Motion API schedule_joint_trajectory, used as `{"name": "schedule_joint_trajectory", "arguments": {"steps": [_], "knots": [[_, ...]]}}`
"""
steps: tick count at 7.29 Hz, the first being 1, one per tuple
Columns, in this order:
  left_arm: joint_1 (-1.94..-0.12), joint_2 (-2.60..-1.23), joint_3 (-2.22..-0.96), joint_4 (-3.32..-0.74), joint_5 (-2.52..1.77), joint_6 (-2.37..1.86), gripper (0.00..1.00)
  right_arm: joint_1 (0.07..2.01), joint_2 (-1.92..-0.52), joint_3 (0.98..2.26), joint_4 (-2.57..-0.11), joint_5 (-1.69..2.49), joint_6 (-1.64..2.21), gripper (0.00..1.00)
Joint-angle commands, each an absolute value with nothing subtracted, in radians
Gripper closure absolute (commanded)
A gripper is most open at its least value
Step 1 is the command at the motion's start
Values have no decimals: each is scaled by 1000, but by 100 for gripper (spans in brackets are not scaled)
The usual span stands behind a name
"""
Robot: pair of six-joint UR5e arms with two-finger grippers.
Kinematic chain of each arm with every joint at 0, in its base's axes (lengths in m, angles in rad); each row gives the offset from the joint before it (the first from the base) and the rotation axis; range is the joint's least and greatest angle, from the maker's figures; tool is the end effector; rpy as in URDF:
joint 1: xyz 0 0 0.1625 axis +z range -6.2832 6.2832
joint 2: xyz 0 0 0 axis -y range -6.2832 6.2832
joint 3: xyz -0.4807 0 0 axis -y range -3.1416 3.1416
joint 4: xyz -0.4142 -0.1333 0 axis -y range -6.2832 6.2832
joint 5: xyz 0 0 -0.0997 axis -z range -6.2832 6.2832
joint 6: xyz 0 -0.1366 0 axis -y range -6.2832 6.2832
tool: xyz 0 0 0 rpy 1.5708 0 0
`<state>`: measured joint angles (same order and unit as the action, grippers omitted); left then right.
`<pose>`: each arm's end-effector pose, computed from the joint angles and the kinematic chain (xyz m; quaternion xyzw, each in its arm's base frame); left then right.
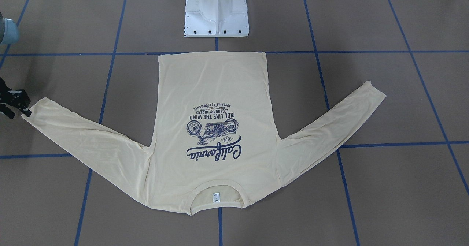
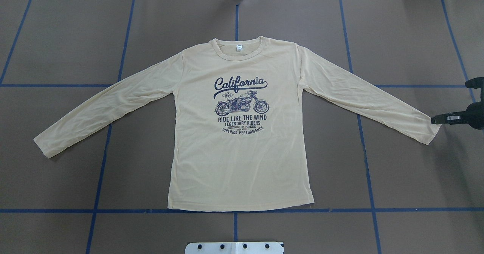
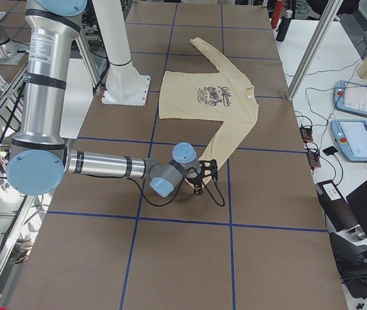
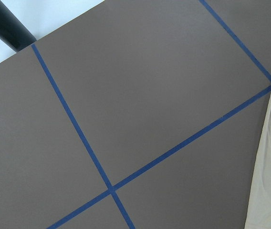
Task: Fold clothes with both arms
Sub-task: 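Reach the right gripper to the sleeve cuff nearest it and grasp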
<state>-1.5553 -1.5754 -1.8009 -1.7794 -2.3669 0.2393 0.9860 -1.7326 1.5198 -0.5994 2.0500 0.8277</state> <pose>-0.0274 -0.5366 0.5904 0.2436 0.3531 0.1988 0.8812 -0.2081 -0.4417 0.7438 0.1306 -0.4012 0.0221 0.9064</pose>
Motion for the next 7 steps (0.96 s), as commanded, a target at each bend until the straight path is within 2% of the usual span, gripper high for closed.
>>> {"name": "schedule_joint_trajectory", "arguments": {"steps": [1,3,4,5,6,7], "knots": [[-1555,-1575,-1801,-1778,-2367,239,0,971,-1732,1514,-600,2045,828,45],[-1555,-1575,-1799,-1778,-2367,239,0,965,-1732,1514,-600,2045,827,48],[-1555,-1575,-1801,-1778,-2367,239,0,965,-1732,1514,-600,2045,827,53],[-1555,-1575,-1801,-1779,-2367,239,0,965,-1732,1514,-600,2045,828,69],[-1555,-1575,-1801,-1779,-2367,239,0,966,-1733,1514,-600,2046,828,97],[-1555,-1575,-1802,-1779,-2367,239,0,966,-1733,1516,-598,2046,828,100]]}}
